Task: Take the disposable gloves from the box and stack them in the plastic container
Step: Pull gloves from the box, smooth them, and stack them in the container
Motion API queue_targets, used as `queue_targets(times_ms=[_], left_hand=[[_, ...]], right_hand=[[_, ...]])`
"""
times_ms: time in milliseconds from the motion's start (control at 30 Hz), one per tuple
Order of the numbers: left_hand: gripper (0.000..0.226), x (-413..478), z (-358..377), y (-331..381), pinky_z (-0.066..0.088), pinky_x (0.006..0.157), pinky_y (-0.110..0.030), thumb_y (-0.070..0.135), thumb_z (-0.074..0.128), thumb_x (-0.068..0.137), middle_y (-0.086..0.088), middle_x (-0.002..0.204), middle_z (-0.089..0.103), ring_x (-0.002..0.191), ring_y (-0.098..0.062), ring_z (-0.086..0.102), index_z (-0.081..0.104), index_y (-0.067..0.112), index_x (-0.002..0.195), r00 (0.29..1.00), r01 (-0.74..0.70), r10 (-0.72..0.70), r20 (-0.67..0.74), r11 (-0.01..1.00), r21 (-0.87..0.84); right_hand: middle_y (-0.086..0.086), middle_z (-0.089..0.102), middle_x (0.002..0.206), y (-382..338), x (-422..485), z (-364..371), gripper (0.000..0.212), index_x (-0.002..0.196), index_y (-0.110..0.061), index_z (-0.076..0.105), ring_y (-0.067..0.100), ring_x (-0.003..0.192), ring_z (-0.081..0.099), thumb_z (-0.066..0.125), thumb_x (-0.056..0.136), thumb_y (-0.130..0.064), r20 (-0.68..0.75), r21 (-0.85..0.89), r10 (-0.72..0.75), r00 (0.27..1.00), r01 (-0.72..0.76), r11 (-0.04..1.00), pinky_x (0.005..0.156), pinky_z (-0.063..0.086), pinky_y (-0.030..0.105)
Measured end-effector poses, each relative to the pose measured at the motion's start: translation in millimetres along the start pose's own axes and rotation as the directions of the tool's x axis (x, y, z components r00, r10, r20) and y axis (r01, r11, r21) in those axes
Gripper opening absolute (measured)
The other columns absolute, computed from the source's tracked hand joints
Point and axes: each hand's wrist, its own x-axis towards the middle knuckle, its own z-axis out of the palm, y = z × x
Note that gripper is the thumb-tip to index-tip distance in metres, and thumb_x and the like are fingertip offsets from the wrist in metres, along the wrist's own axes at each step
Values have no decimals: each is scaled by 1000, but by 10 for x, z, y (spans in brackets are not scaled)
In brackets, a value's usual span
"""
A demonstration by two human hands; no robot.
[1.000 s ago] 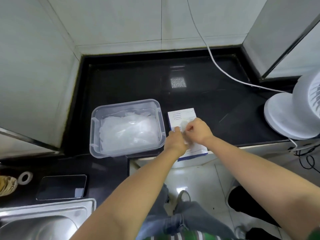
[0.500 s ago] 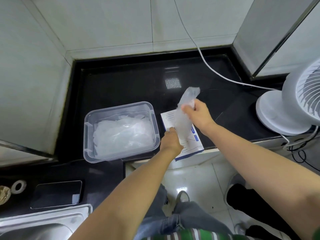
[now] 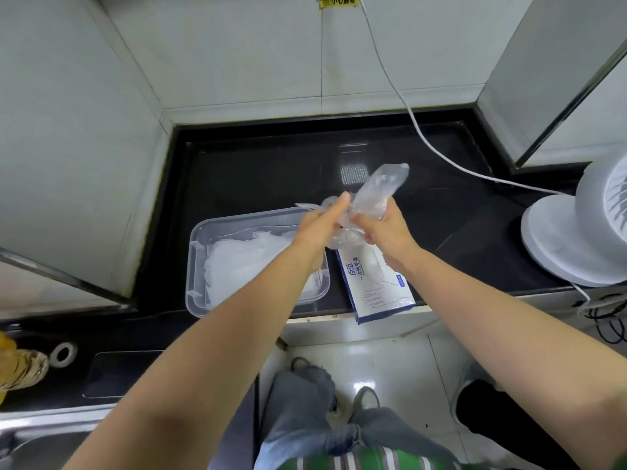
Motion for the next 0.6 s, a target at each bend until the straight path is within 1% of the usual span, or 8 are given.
queue_targets(times_ms=[67, 133, 233, 300, 367, 433, 533, 600], left_hand=[[25, 41, -108, 6, 47, 59, -16, 28, 70, 88, -3, 92, 69, 71, -10, 59, 70, 8, 104, 990, -20, 27, -140, 998, 54], [7, 20, -216, -3, 46, 49, -10, 15, 60, 94, 0, 80, 67, 65, -9, 57, 65, 11, 95, 965, -97, 117, -237, 991, 94], [11, -11, -441, -47, 48, 59, -16, 13, 53, 97, 4, 78, 62, 72, -10, 58, 57, 15, 87, 906, -250, 310, -288, 941, 227], [4, -33, -614, -75, 46, 62, -15, 16, 52, 98, 3, 84, 58, 78, -12, 57, 54, 13, 98, 889, -315, 396, -230, 893, 321], [9, -63, -765, -107, 45, 62, -12, 20, 50, 99, 3, 85, 57, 77, -10, 56, 53, 13, 103, 874, -350, 446, -194, 854, 385], [13, -126, -893, -113, 46, 62, -12, 23, 50, 100, 4, 86, 58, 76, -7, 57, 54, 12, 104, 845, -397, 500, -192, 825, 401], [14, -189, -1014, -85, 46, 47, -14, 31, 43, 102, 4, 82, 54, 74, -9, 56, 50, 19, 105, 830, -343, 485, -275, 833, 434], [22, -204, -1113, -83, 44, 43, -16, 35, 40, 102, 4, 79, 53, 73, -11, 56, 49, 19, 113, 822, -293, 467, -326, 837, 461]], right_hand=[[5, 67, 105, 29, 0, 122, 49, 125, -12, 51, 11, 89, 65, 76, 83, -12, 74, -50, 63, 995, -59, 997, 64, 49, 22], [4, 67, 96, 69, 12, 205, 41, 114, -10, 56, 10, 82, 62, 78, 81, -18, 142, -88, 111, 984, -100, 991, 67, 44, 25], [0, 54, 79, 61, 27, 262, 29, 96, -5, 59, 8, 73, 52, 73, 80, -24, 191, -61, 86, 978, -75, 995, 75, 42, 30], [2, 62, 89, 23, 16, 310, 24, 103, -7, 59, 11, 84, 60, 70, 86, -21, 245, 77, 50, 968, -71, 994, 84, 48, 31], [6, 66, 107, -32, 19, 368, 38, 122, -11, 51, 16, 97, 64, 68, 90, -19, 275, 226, 51, 960, -116, 967, 87, 52, 29], [9, 64, 102, -79, 43, 441, 40, 124, -16, 48, 19, 89, 63, 68, 89, -19, 329, 282, 90, 940, -189, 941, 80, 53, 28], [-1, 55, 69, -103, 64, 550, 13, 105, -10, 64, 10, 62, 43, 65, 93, -13, 421, 130, 159, 893, -233, 964, 68, 40, 23], [2, 64, 78, -72, 62, 621, 17, 106, -6, 71, 11, 68, 51, 64, 94, -17, 411, 29, 195, 891, -227, 973, 74, 42, 25]])
